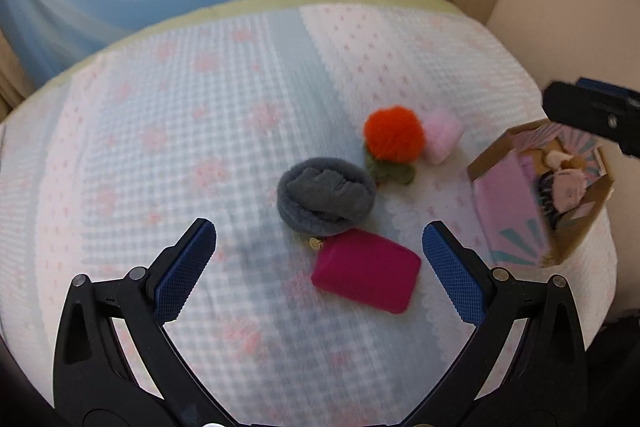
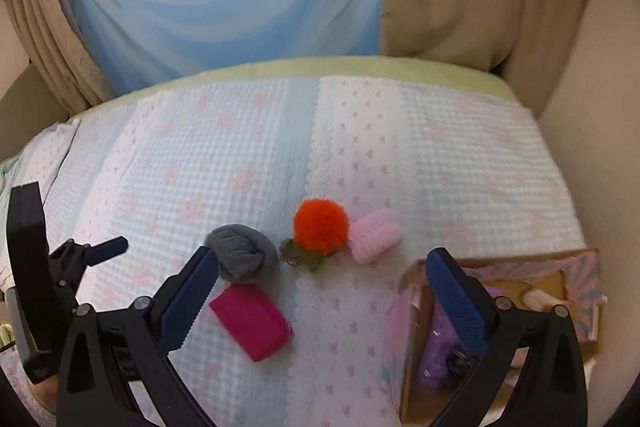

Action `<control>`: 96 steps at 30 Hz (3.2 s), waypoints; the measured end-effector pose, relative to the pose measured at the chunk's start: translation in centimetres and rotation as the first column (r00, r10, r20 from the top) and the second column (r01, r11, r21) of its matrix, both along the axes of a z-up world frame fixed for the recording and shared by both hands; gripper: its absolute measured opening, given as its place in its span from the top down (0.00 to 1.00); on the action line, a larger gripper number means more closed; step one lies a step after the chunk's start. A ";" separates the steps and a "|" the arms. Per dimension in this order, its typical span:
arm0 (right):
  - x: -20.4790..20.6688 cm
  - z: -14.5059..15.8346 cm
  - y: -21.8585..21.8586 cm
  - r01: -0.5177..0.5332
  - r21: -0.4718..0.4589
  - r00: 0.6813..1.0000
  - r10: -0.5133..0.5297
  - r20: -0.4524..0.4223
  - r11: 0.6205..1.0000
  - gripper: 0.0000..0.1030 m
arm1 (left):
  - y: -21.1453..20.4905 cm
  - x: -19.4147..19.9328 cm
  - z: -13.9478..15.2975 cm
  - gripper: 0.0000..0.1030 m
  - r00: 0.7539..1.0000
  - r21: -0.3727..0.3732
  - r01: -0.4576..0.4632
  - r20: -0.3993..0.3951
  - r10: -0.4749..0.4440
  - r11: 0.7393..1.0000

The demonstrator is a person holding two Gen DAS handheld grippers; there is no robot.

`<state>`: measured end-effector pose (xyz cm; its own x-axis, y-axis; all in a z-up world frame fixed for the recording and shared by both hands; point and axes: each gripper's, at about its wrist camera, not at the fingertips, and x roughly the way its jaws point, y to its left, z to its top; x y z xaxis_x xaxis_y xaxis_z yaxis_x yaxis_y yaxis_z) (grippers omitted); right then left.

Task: Organize soft objects
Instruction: 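Grasp the grey sock with the left tool while the right tool grasps the orange pompom, then lift the grey sock and orange pompom and carry both toward the box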

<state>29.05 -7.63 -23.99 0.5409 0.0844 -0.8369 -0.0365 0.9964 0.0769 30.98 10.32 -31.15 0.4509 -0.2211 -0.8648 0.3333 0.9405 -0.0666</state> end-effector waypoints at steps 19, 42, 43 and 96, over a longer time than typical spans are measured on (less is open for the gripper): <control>10.6 -14.9 1.2 -0.151 -0.007 0.982 0.149 -0.119 0.988 0.19 | -4.5 6.1 -12.6 0.02 0.999 0.076 -0.031 -0.025 0.033 0.997; 11.5 -17.0 1.5 -0.132 -0.007 0.982 0.129 -0.140 0.991 0.67 | -4.5 6.7 -11.4 0.44 0.999 0.066 -0.039 0.001 0.039 0.997; 11.4 -16.6 1.5 -0.129 -0.008 0.983 0.127 -0.135 0.992 0.67 | -4.3 6.6 -11.0 0.44 0.999 0.065 -0.041 0.006 0.040 0.997; -15.6 17.3 -13.6 -0.102 0.037 0.981 0.094 0.170 0.994 0.67 | -16.4 -17.3 22.4 0.44 0.968 -0.062 -0.104 0.223 0.115 0.993</control>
<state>13.48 -21.27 -6.73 0.6607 0.1800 -0.7287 -0.1501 0.9829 0.1067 13.69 -6.10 -8.72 0.6571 -0.1993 -0.7270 0.2403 0.9695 -0.0486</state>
